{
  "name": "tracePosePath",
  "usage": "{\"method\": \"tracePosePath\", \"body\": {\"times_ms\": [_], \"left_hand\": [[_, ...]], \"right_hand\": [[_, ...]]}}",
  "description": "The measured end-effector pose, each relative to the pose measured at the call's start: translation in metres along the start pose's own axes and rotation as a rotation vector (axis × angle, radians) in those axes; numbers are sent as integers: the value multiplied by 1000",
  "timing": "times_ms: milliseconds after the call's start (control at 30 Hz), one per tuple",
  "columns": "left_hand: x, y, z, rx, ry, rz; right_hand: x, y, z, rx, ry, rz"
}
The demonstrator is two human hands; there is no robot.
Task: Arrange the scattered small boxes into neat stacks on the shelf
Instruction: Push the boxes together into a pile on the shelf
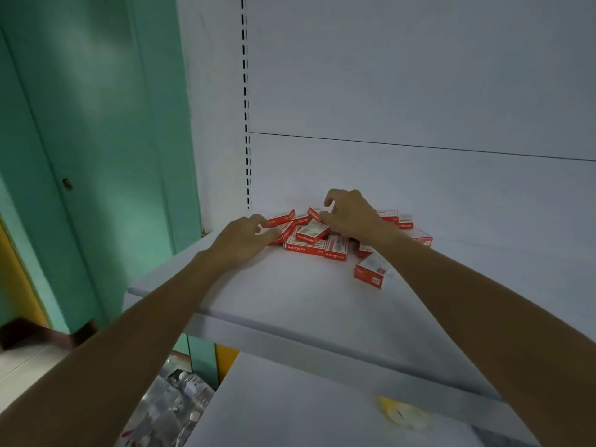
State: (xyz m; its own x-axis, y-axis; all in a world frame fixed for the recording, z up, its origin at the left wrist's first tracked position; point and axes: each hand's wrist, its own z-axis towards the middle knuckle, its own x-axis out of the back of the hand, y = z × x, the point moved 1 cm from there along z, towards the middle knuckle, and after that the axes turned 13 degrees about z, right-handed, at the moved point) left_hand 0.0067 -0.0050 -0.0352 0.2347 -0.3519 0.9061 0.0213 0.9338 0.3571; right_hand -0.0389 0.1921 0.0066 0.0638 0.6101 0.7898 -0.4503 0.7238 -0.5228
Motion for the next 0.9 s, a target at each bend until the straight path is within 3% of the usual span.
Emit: {"method": "tracePosePath", "body": {"times_ms": [233,367,467,733,900], "left_hand": [[-7,14,22,25,-15,241],[-8,15,27,-8,-82,137],[-4,7,25,-54,-89,43],[14,-25,-5,-77,1,106],[29,-22,-25,-183,15,57]], "right_hand": [[-26,-9,12,-188,-48,-187],[-31,-18,18,-250,-86,-237],[-35,-19,20,-280,-122,-136],[-37,-25,2,-90,-9,-72],[-24,-35,-32,17,39,-9]]}}
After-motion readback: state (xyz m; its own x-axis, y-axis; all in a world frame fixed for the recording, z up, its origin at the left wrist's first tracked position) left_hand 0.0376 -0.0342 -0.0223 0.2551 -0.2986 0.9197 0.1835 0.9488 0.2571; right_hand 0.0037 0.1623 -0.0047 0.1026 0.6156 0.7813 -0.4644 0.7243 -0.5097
